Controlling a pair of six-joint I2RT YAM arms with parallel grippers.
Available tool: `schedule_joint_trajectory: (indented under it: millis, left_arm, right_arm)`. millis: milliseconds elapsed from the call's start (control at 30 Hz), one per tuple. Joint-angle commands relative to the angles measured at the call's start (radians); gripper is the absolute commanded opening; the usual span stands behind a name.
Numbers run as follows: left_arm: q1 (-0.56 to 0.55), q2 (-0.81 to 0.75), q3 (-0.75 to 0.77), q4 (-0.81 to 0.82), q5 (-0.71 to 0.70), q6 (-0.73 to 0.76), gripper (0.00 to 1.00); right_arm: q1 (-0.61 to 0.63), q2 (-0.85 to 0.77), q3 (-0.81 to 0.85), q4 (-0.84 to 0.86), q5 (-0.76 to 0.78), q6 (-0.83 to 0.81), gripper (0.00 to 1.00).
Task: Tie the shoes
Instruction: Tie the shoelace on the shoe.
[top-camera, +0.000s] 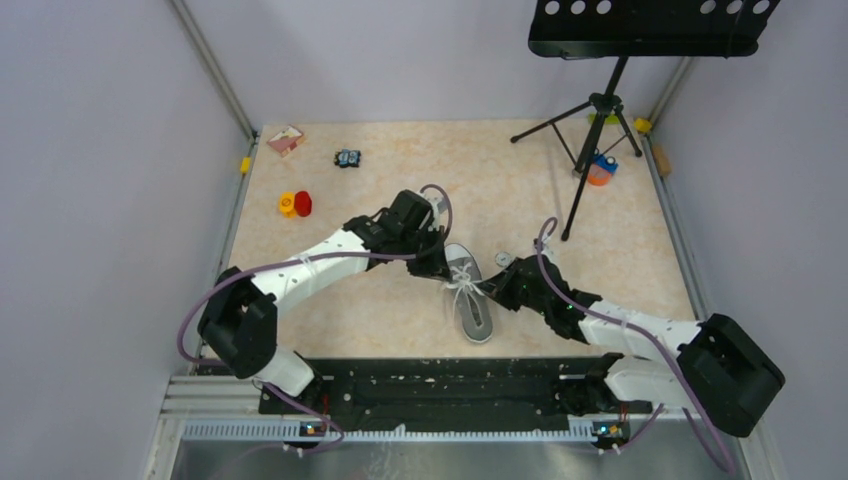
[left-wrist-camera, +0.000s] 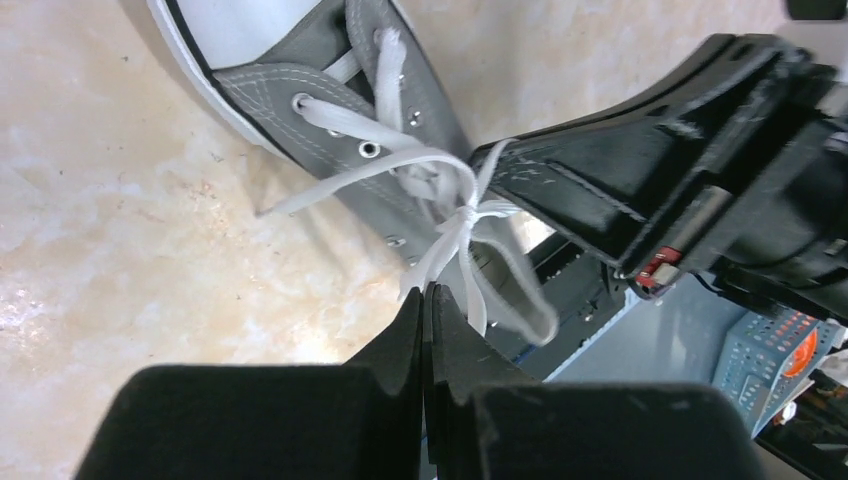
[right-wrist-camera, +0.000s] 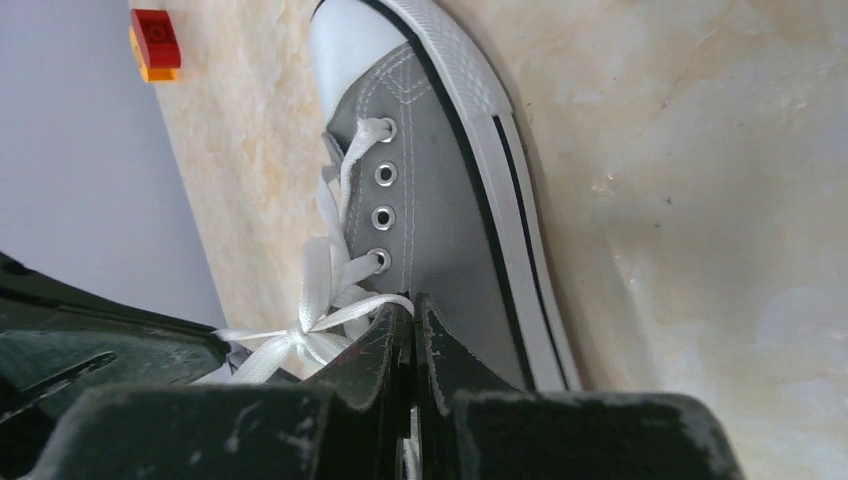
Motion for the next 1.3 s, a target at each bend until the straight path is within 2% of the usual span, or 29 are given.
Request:
schedule_joint_trajectory:
  millis: [0, 400, 700, 933, 967, 1033, 1267]
  left_arm:
    - [0.007, 0.002, -0.02, -0.03, -0.038, 0.014, 0.0]
    - [0.008, -0.064, -0.153, 0.002, -0.014, 0.01, 0.0]
    - [0.019, -0.008, -0.104, 0.026, 0.033, 0.015, 0.0]
    - [-0.003, 0.008, -0.173, 0.122, 0.105, -0.033, 0.0]
    - [-0.009, 0.011, -0.176, 0.125, 0.105, -0.037, 0.0]
    - [-0.017, 0.014, -0.182, 0.135, 0.106, -0.046, 0.0]
    - [-0.024, 0.014, -0.185, 0.156, 0.106, -0.061, 0.0]
  right_arm:
    - [-0.032, -0.033, 0.026, -0.072, 0.056, -0.047, 0.0]
    - [-0.066, -0.1, -0.004, -0.107, 0.024, -0.033, 0.0]
    - [-0.065, -0.121, -0.013, -0.128, -0.025, -0.037, 0.0]
    - [-0.064, -0.116, 0.02, -0.156, -0.049, -0.139, 0.38]
    - [-0.064, -0.118, 0.019, -0.154, -0.054, -0.146, 0.41]
    - [-0.064, -0.125, 0.007, -0.148, -0.062, -0.15, 0.44]
    - [-0.065, -0.132, -0.028, -0.066, -0.118, -0.145, 0.45]
